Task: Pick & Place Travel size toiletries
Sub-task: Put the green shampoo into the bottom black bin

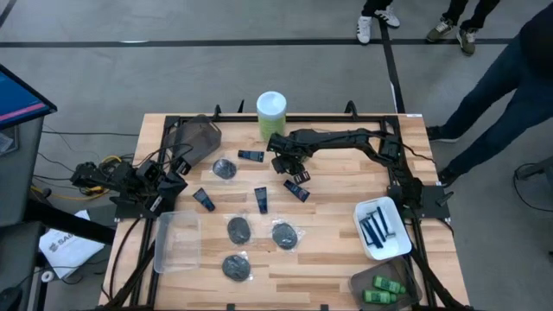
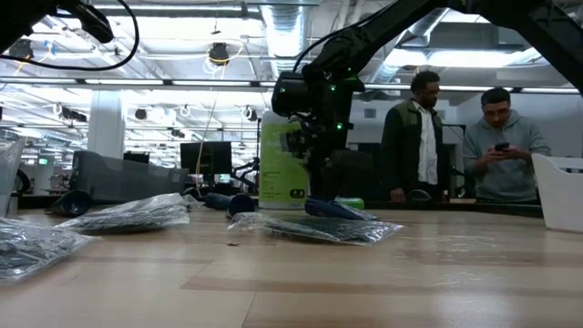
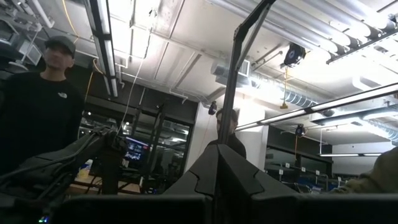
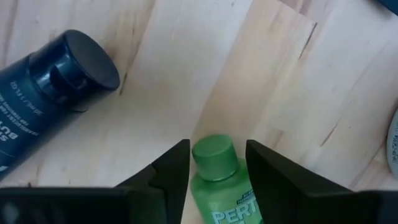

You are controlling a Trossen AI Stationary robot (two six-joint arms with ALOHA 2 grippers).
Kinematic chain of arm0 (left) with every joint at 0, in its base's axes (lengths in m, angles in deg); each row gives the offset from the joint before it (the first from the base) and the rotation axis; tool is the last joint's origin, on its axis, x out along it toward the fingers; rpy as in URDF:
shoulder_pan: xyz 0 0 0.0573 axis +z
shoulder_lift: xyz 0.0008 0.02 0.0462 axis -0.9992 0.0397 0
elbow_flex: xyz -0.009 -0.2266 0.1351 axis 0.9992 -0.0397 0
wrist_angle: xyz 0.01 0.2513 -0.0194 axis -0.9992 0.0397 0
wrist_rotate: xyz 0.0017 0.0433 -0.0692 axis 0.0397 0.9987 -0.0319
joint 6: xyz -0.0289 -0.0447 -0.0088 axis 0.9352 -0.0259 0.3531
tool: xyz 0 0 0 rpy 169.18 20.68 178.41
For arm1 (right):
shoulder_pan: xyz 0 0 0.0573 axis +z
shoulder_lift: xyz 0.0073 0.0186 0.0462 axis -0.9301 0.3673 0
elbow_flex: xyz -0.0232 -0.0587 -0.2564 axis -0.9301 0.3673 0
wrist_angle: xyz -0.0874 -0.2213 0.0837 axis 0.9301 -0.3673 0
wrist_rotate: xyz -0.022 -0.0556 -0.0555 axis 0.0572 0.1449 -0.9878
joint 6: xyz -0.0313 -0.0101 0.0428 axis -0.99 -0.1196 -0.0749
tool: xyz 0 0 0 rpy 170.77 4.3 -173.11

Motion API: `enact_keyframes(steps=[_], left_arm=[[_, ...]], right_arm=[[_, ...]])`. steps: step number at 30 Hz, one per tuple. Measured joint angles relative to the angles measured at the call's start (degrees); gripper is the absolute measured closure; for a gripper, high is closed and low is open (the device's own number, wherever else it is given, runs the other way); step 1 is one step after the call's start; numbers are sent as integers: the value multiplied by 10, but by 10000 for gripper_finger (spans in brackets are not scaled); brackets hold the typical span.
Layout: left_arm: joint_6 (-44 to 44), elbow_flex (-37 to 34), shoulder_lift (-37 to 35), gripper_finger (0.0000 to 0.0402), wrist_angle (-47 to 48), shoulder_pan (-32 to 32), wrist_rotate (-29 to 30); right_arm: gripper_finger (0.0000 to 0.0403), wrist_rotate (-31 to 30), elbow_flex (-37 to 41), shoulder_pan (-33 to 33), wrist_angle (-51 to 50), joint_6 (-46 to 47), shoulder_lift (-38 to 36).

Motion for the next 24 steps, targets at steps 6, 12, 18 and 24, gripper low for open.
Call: enact_keyframes(steps=[6, 12, 18, 24], left_arm=[[0, 0, 0, 399, 0, 0, -1], [0, 0, 0, 399, 0, 0, -2], [0, 0, 0, 399, 0, 0, -2], [0, 0, 0, 399, 0, 0, 0]], right_arm=[[261, 26, 20, 3, 8, 34, 0], [281, 31, 25, 2, 10, 40, -1], [317, 31, 25, 1, 14, 62, -1], [380, 30, 11, 7, 27, 110, 0]])
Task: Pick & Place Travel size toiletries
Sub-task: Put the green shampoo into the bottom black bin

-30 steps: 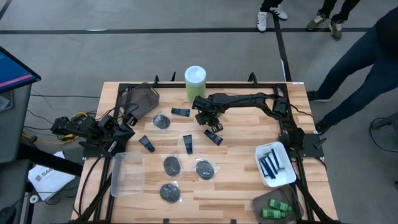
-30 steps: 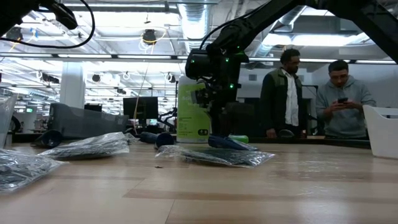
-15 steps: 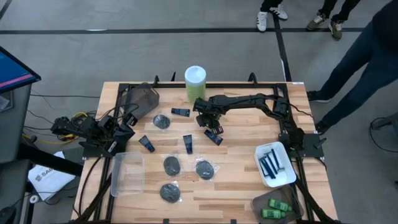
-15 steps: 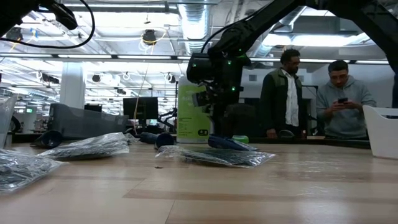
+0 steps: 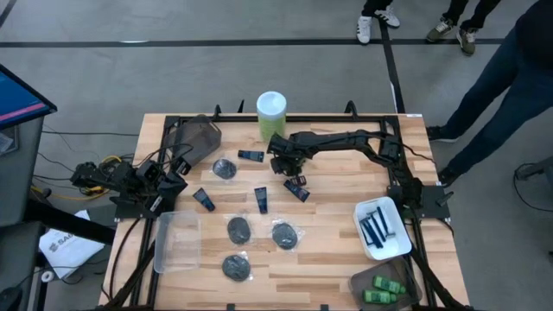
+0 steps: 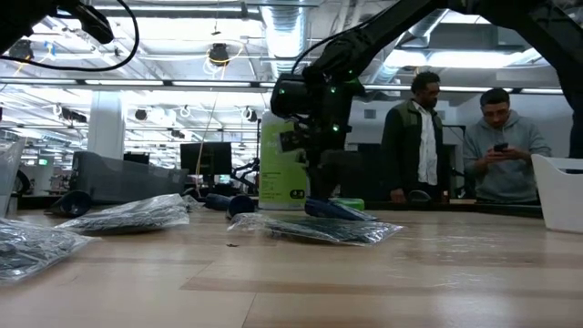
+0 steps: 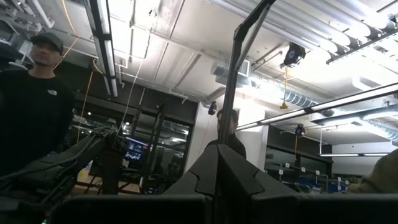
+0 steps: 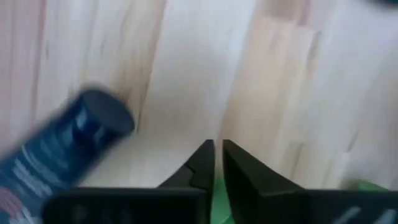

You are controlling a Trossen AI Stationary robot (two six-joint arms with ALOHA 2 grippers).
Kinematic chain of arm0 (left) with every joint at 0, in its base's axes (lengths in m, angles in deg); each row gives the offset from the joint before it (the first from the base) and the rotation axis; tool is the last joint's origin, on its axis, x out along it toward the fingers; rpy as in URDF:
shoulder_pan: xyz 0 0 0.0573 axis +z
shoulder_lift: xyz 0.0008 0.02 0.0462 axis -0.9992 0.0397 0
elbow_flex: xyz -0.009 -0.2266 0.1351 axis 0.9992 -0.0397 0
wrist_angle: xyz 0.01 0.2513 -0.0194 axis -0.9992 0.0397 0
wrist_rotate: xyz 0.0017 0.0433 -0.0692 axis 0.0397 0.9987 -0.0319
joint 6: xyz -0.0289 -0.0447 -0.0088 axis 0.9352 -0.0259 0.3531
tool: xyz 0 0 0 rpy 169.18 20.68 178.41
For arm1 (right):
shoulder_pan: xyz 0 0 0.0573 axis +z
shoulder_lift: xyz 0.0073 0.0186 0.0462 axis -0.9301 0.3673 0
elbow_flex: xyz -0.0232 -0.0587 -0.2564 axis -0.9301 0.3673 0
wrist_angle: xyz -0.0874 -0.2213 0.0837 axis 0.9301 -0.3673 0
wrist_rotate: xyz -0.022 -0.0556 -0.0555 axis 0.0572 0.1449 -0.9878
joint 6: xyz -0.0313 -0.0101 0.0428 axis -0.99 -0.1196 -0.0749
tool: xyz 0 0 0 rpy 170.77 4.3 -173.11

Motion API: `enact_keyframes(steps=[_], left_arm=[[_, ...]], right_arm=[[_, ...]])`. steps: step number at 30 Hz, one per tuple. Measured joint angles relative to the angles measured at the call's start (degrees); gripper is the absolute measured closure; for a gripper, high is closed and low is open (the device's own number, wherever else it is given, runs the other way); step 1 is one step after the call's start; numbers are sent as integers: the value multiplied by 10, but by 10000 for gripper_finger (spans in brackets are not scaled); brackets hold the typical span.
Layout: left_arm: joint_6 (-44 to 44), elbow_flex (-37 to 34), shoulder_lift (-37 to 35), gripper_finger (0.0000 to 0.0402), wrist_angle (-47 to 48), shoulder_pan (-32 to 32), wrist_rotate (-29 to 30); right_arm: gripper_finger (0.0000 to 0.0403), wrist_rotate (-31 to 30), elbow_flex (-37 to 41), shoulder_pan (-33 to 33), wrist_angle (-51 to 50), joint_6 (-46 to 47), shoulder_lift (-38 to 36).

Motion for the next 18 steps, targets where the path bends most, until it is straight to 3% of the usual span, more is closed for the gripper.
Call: enact_keyframes(steps=[3, 7, 13, 18], left_arm=[[0, 0, 0, 399, 0, 0, 0], [0, 0, 0, 399, 0, 0, 0], [0, 0, 0, 399, 0, 0, 0], [0, 0, 0, 399, 0, 0, 0]], right_arm=[[399, 11, -30, 2, -8, 71, -2], [373, 11, -82, 0, -31, 225, -17], [276, 1, -99, -43, -166, 534, -21], [175, 1, -69, -72, -155, 723, -18]])
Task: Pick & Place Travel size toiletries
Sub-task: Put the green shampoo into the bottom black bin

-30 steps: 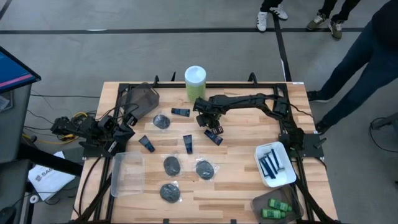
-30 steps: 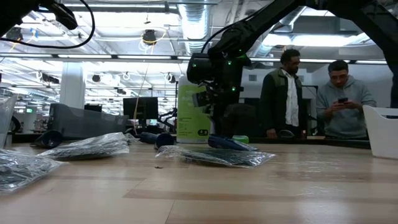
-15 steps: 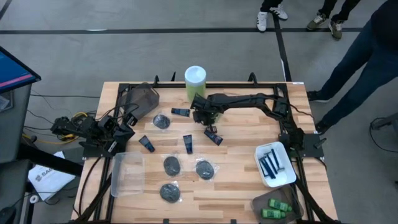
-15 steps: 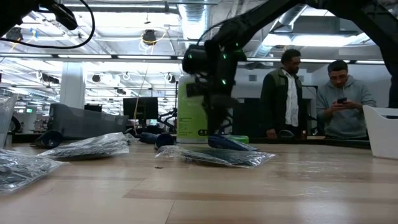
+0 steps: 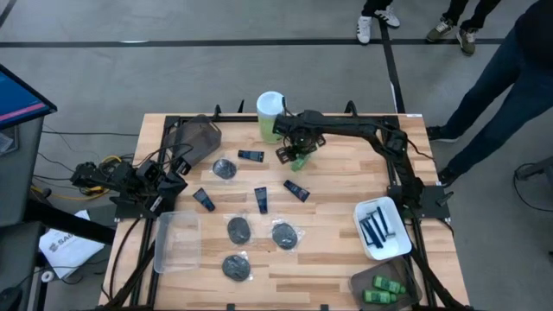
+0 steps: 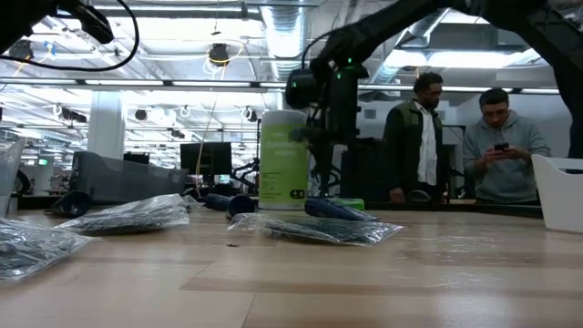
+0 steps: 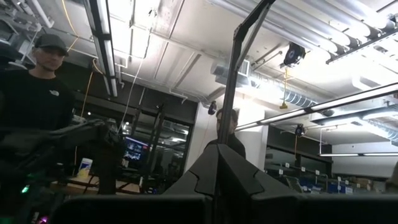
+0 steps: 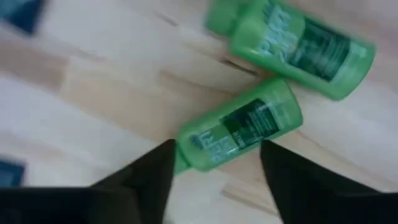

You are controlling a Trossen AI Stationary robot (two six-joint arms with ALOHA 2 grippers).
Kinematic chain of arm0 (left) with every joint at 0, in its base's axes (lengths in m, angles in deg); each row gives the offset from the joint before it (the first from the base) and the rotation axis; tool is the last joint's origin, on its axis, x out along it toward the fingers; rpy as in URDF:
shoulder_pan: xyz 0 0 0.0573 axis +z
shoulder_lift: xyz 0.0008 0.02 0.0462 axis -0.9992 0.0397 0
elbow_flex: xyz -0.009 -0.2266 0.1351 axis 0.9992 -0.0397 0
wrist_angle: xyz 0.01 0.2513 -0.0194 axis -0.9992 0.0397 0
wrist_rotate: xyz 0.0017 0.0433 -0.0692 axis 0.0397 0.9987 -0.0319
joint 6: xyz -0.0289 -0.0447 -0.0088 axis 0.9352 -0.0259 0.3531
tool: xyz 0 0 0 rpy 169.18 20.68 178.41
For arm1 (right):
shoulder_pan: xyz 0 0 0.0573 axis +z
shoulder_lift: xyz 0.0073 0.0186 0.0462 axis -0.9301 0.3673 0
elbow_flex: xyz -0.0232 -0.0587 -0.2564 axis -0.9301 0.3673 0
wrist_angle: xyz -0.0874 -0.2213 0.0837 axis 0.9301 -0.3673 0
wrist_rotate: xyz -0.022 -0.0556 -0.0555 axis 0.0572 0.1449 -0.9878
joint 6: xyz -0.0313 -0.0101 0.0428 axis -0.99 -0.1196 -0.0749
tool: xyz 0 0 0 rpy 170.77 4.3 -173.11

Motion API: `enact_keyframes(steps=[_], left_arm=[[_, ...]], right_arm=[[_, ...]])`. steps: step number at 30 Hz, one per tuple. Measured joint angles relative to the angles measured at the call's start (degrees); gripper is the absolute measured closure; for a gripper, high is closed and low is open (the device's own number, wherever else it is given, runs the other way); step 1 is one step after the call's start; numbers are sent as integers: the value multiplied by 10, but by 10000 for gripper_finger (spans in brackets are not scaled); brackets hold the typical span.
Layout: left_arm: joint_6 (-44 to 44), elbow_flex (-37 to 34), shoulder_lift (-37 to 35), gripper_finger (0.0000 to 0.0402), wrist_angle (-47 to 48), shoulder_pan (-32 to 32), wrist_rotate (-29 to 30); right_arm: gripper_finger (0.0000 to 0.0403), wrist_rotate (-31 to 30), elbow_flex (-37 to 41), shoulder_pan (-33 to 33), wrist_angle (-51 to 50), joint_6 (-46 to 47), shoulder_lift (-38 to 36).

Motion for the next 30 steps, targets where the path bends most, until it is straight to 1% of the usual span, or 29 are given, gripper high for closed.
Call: enact_keyframes(steps=[3, 5, 7, 13, 20, 30], left_arm=[[0, 0, 0, 399, 0, 0, 0], [0, 0, 0, 399, 0, 0, 0], [0, 0, 0, 399, 0, 0, 0], [0, 0, 0, 399, 0, 0, 0], [0, 0, 0, 399, 0, 0, 0], [0, 0, 0, 399, 0, 0, -2]], right_arm=[[136, -1, 10, -11, 34, 55, 0], [128, -2, 13, -19, 31, 71, -1], [128, -3, 17, -27, 12, 78, -1], [127, 11, 45, -29, 27, 124, 0], [127, 16, 79, -30, 77, 169, -1], [127, 25, 82, -33, 92, 167, 17]])
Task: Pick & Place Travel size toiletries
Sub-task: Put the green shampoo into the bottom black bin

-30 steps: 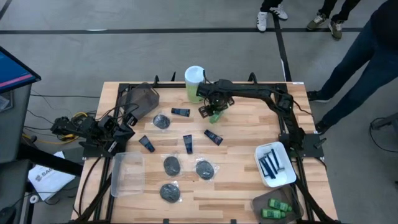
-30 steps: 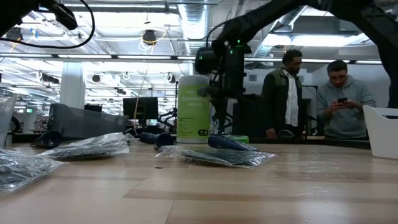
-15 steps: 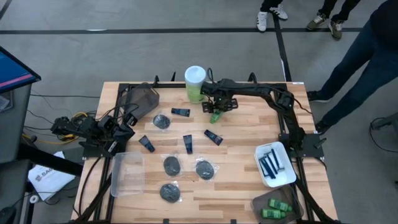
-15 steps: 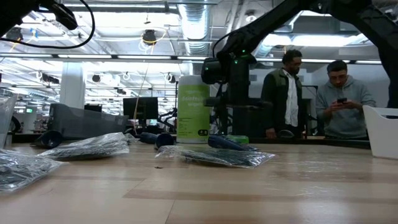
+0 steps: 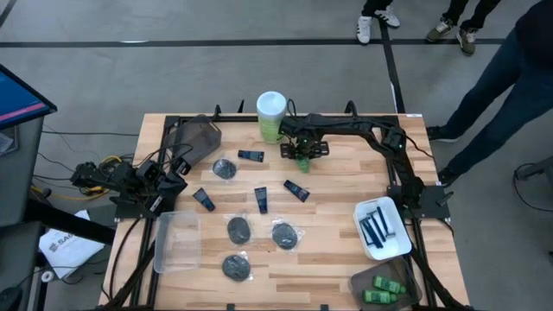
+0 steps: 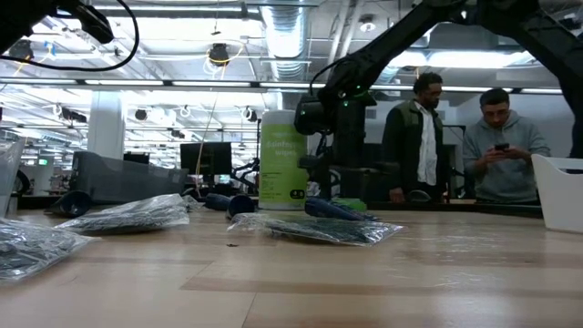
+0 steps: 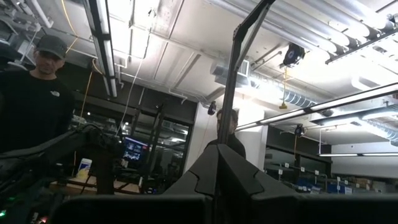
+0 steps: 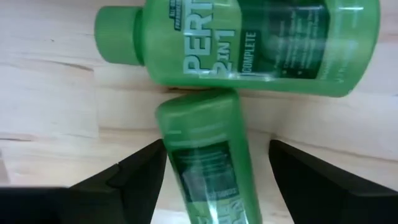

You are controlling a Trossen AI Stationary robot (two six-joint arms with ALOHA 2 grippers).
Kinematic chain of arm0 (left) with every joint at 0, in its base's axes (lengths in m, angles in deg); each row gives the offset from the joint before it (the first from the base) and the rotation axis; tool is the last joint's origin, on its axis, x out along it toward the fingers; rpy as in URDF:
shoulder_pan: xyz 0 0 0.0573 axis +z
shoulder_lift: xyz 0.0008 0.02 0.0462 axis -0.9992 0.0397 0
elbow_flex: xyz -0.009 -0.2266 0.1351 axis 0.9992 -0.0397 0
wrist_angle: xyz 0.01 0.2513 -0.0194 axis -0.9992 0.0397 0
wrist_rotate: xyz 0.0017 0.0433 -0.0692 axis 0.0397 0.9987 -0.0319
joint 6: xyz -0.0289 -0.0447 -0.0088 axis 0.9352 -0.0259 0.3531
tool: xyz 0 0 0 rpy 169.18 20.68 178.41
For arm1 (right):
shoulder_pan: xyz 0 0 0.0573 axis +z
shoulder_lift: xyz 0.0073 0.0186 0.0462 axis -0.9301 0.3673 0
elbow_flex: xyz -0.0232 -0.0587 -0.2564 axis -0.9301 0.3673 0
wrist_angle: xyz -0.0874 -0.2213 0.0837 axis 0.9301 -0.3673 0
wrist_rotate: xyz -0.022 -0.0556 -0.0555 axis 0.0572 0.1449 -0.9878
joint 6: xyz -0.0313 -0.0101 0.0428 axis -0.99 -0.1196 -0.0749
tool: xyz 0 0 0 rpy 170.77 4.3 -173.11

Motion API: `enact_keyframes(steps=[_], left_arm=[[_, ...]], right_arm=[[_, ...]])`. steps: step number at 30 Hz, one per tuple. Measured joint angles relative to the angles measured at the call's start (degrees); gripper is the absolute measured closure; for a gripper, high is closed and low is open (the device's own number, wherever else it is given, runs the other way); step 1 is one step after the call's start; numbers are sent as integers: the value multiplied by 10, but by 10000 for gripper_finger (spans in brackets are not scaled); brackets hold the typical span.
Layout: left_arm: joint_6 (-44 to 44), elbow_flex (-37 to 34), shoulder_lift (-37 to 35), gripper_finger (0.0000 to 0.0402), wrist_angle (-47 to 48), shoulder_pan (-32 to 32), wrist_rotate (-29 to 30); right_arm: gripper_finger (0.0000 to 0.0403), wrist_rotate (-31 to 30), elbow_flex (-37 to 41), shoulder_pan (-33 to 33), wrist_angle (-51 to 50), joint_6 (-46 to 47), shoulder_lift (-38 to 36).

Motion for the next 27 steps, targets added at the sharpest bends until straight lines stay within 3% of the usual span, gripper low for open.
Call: enact_keyframes(steps=[13, 16, 23, 27], left_arm=[[0, 0, 0, 399, 0, 0, 0], [0, 0, 0, 399, 0, 0, 2], [0, 0, 0, 399, 0, 0, 2], [0, 0, 0, 399, 0, 0, 2]], right_arm=[[131, -14, 1, -4, 2, -93, 0], [157, -25, 1, -4, 3, -92, 1], [263, -33, 0, -4, 18, -112, 1], [276, -31, -6, 3, 9, -144, 0]])
